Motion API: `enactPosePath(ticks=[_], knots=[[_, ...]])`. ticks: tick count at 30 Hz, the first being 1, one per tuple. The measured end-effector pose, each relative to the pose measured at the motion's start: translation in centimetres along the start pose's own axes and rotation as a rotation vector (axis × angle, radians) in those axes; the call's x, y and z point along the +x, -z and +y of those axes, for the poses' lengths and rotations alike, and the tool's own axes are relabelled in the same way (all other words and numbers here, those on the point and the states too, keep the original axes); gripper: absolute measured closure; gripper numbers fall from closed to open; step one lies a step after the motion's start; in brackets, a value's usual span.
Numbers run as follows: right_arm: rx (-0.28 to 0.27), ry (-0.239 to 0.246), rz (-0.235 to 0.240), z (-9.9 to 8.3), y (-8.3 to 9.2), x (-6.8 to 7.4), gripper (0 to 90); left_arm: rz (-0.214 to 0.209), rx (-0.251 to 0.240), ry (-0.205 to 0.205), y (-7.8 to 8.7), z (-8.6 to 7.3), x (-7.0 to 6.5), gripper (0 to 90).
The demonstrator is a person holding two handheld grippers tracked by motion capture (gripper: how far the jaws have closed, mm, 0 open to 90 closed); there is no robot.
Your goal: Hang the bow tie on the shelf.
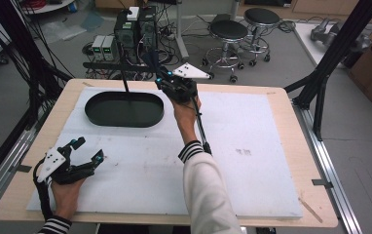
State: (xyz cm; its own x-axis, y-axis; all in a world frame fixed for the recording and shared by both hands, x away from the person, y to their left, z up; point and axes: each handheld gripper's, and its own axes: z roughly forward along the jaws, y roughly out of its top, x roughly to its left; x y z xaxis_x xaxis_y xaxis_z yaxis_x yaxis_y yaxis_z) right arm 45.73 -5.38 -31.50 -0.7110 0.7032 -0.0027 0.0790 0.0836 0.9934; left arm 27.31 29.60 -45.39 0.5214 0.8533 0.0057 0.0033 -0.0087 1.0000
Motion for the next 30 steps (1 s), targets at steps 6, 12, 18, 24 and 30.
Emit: enactPosePath(ticks=[6,12,18,24,30], knots=[[-0.002,0.008,0.021,0.0,-1.6,1.1,75.6,-0.002,-0.002,0.001,0.0,0.0,0.0,16.7],[-0.005,0.004,0.039,0.3,-2.9,2.0,75.7,0.0,-0.007,0.0,0.0,0.0,0.0,16.7],[0.012,0.011,0.047,0.1,-4.2,2.8,75.6,-0.002,-0.006,0.002,0.0,0.0,0.0,16.7],[0.019,0.002,0.054,-0.3,-4.9,3.1,75.6,-0.002,-0.008,0.003,0.1,0.0,0.0,16.7],[0.048,-0.002,0.057,-0.7,-5.5,3.3,75.6,-0.002,-0.008,0.003,0.1,0.0,0.0,16.7]])
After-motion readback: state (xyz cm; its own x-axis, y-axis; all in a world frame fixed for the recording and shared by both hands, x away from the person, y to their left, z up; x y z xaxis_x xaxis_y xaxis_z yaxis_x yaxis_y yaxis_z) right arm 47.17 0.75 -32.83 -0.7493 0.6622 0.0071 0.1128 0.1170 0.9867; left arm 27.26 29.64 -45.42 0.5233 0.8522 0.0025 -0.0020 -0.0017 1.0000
